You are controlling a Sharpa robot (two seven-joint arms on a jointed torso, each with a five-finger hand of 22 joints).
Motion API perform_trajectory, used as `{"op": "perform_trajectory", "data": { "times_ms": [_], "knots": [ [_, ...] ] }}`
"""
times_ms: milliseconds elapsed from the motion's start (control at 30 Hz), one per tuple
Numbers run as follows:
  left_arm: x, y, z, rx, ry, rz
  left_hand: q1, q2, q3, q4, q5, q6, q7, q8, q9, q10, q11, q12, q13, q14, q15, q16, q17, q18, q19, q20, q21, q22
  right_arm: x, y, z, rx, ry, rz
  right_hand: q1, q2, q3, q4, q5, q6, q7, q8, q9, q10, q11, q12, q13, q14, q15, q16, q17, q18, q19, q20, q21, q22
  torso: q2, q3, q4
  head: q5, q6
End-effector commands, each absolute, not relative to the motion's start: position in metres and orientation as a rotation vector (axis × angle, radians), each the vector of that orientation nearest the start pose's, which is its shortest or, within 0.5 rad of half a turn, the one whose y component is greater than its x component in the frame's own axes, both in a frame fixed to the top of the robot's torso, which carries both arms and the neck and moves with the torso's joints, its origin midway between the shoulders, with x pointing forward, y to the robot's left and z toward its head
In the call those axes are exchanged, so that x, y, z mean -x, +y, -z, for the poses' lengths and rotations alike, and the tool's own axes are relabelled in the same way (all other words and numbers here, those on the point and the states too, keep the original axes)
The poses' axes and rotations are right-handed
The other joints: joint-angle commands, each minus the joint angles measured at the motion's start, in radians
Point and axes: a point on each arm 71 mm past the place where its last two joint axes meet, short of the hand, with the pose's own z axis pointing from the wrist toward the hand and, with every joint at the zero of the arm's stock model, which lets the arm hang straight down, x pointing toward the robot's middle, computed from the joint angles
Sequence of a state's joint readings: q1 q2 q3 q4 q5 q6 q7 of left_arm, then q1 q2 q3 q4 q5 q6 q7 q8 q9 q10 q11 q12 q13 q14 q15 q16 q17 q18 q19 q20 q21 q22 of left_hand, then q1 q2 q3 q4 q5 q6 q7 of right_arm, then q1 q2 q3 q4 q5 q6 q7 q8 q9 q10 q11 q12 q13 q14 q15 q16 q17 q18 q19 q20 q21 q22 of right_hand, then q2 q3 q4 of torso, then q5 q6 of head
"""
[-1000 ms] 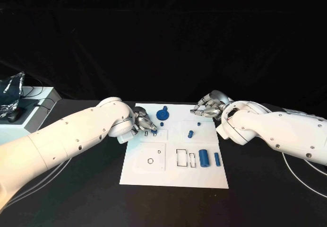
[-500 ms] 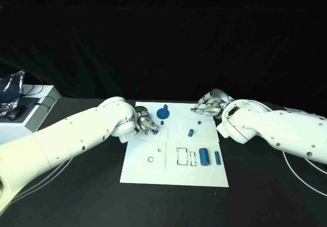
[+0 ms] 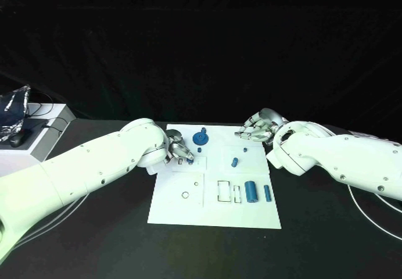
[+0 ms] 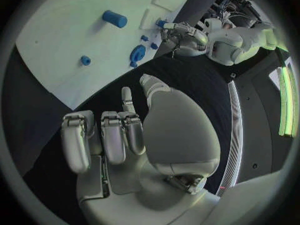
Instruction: Assemble the parts on the task board
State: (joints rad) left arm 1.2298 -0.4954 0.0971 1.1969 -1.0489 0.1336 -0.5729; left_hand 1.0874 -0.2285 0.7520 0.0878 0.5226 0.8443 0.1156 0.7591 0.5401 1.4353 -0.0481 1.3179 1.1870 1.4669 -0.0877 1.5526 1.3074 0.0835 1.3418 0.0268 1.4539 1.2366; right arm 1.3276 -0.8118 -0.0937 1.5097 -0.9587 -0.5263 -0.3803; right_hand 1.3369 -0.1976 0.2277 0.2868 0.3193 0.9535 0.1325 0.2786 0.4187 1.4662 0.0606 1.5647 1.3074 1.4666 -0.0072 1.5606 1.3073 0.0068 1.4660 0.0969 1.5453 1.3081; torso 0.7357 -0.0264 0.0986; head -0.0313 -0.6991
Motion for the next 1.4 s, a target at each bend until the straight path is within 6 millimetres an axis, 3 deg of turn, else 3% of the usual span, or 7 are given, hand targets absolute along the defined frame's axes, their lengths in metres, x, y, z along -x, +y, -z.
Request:
{"op": "perform_trajectory", "data": {
  "times_ms": [33,1400],
  "knots": [
    [-0.5458,0.1297,0.1854,0.269,2.236,0.474,0.009,0.005,0.084,-0.092,-0.006,0.100,-0.090,0.006,0.175,0.008,0.002,0.004,0.002,0.093,-0.006,0.005,0.223,-0.012,0.006,0.000,0.004,0.001,-0.5104,-0.2171,0.1512,-0.542,1.667,-0.607,-0.009,0.000,-0.007,0.001,-0.005,-0.009,0.001,0.004,0.001,0.098,-0.007,-0.001,0.257,0.093,-0.010,-0.004,0.213,0.002,0.090,-0.009,-0.006,0.240,0.001,-0.0005,0.0002,0.000,-0.004],
    [-0.5436,0.1264,0.1913,0.226,2.288,0.451,0.009,0.006,0.079,-0.088,-0.004,0.107,-0.093,0.004,0.181,0.012,-0.001,0.004,0.005,0.092,-0.008,0.004,0.221,-0.013,0.009,0.000,0.005,0.004,-0.5110,-0.2176,0.1508,-0.543,1.658,-0.609,-0.009,0.000,-0.010,0.001,-0.004,-0.013,0.001,0.005,0.006,0.088,-0.007,-0.012,0.248,0.090,-0.010,-0.008,0.199,0.006,0.082,-0.009,-0.021,0.229,0.001,0.0005,0.0004,0.002,-0.015]
  ]
}}
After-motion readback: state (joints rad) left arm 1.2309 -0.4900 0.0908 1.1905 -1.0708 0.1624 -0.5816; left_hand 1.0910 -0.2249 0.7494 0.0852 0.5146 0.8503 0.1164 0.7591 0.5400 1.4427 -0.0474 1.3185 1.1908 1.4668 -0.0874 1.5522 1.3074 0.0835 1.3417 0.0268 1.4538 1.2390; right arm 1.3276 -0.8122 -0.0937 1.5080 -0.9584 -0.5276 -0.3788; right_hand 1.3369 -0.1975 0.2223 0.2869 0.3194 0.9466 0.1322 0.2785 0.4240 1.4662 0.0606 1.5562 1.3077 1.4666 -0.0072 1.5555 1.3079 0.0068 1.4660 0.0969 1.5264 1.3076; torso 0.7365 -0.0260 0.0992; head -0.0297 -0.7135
